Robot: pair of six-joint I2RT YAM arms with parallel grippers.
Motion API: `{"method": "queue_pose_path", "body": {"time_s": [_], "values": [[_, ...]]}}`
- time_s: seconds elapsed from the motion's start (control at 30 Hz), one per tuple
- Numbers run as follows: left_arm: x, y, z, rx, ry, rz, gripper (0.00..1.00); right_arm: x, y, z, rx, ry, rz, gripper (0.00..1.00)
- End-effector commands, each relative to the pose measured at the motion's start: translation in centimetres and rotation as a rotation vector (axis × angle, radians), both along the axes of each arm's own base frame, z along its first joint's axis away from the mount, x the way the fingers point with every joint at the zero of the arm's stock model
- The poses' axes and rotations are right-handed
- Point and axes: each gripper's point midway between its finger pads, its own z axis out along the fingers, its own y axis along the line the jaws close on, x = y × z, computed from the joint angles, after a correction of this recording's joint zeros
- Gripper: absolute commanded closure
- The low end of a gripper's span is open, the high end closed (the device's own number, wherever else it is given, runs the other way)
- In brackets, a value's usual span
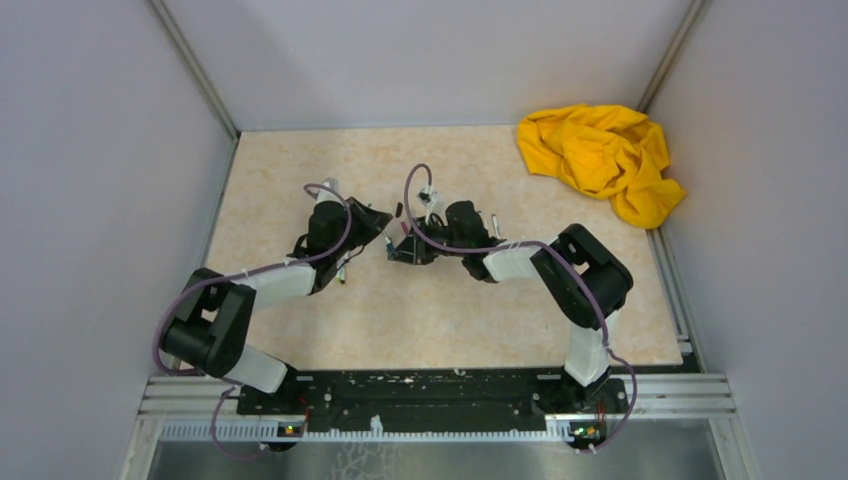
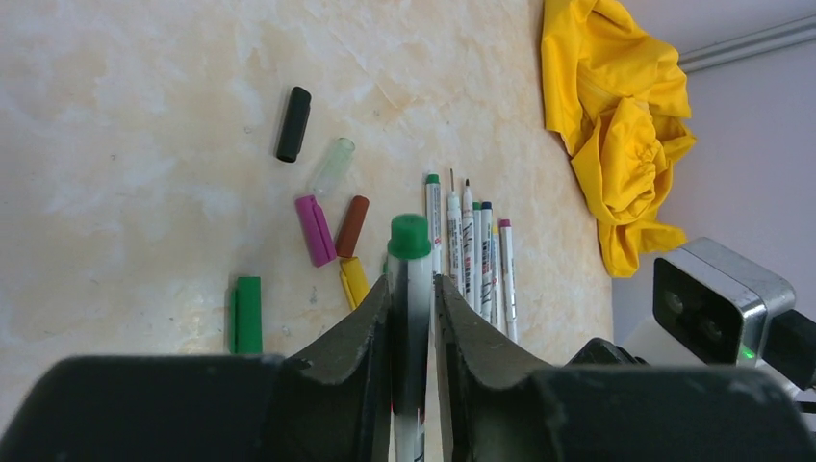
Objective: Open the pen caps
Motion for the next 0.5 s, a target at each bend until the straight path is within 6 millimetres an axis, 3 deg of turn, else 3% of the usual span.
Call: {"method": "queue_pose_path", "body": {"time_s": [0.0, 0.13, 0.4, 0.43, 0.47], "values": [[0.2, -1.21, 0.73, 0.006, -0.019, -0.066, 0.68, -0.17, 1.49, 3.3, 0.086, -0.096, 0.073, 1.0], [0.14, -1.52, 0.65, 0.018, -0.015, -0.092, 0.64, -0.17, 1.49, 3.24, 0.084, -0.096, 0.074, 1.0], [-0.11, -1.07, 0.71, 0.027, -0.011, -0.078, 0.68, 0.41, 0.8, 2.82, 0.069, -0.086, 0.043, 1.0], [-0.17, -0.96, 0.69, 0.029, -0.012, -0.074, 0.7, 0.46, 0.75, 2.86, 0.069, -0.086, 0.041, 1.0], [-0.11, -0.85, 0.78, 0.031, -0.016, -0.07, 0.78, 0.51, 0.72, 2.87, 0.067, -0.086, 0.039, 1.0]]}}
